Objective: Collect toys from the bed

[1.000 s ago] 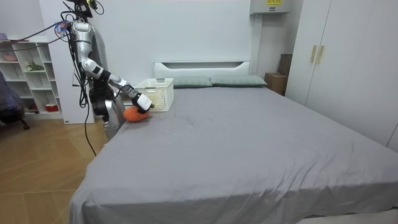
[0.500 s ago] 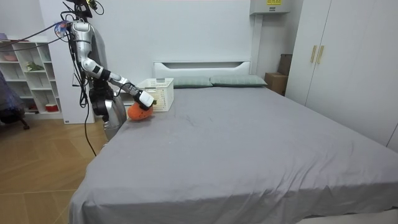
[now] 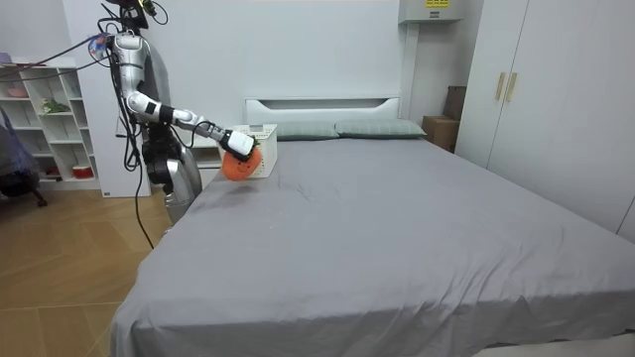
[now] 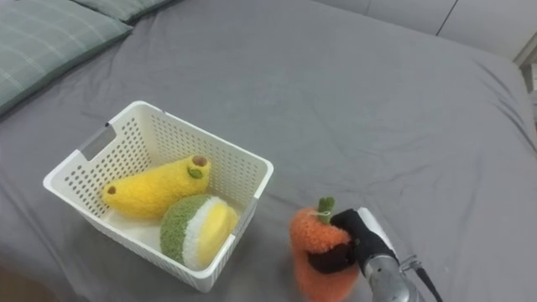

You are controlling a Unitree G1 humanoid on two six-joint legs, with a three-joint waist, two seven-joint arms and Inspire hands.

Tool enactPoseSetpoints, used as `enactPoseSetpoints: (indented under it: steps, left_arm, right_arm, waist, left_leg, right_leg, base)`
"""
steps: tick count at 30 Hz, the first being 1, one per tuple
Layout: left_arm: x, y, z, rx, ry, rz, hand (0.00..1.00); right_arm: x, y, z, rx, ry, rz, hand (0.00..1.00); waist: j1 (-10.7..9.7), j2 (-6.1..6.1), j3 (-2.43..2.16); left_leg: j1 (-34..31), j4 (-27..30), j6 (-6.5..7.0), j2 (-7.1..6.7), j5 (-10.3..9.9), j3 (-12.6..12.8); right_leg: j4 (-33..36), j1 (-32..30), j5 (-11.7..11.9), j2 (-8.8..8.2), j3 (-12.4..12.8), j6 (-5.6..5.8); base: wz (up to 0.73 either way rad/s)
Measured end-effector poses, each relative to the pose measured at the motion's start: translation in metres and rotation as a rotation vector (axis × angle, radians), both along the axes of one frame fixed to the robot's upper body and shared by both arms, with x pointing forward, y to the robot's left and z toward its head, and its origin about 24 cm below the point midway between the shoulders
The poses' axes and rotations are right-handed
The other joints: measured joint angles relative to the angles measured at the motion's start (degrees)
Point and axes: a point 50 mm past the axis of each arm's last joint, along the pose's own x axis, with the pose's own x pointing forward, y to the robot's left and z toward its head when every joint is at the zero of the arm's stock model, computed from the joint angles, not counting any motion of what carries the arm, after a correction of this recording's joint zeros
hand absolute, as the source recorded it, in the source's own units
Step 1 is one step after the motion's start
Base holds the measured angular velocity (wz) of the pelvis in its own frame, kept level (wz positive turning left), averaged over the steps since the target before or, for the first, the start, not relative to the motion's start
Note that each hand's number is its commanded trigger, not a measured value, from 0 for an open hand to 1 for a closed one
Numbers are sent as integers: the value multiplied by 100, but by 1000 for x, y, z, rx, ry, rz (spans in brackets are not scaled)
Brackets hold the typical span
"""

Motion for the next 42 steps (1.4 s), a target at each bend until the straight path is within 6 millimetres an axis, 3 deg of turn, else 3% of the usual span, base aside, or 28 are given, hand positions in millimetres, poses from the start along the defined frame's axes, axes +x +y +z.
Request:
enactPoseSetpoints:
  steps: [8,13,21,29,33,42]
  left_arm:
    - [2,1,0,1,-7,11,0]
    - [2,0,-1,-3,-6,14,0]
    - [4,0,0,0,-4,2,0]
    - [6,-3,-2,-5,7,-11,0]
    - [7,-4,-3,-9,5,-11,0]
    - [17,-5,-2,-6,-12,-39,0]
  right_arm:
    - [11,0,25,-8,-124,-7,100]
    - [13,1,30,-10,-159,-16,100]
    - [32,10,72,-5,-351,24,100]
    - [41,28,97,10,-461,87,100]
    - [53,36,117,26,-541,124,100]
    - [65,62,137,-28,-616,235,100]
  waist:
    - [14,67,-51]
    - [45,98,-43]
    - [107,114,-30]
    - [177,114,-26]
    - [329,115,-26]
    - [608,57,-34]
  left_leg:
    - [23,-10,2,1,3,19]
    - [108,-54,1,4,3,19]
    - [97,-70,2,11,2,58]
    - [43,-63,6,9,-2,50]
    - [36,-68,6,20,1,103]
    - [-9,-69,6,13,-1,54]
  right_leg:
    - [8,-16,0,-4,17,0]
    - [4,50,-1,-14,13,2]
    - [7,47,-1,-4,19,2]
    - [10,-1,-1,0,38,2]
    - [2,-31,0,11,117,2]
    - [2,-54,1,-1,14,4]
  base:
    - [0]
    - [0]
    - [-3]
    - [0]
    - [-6]
    - [3]
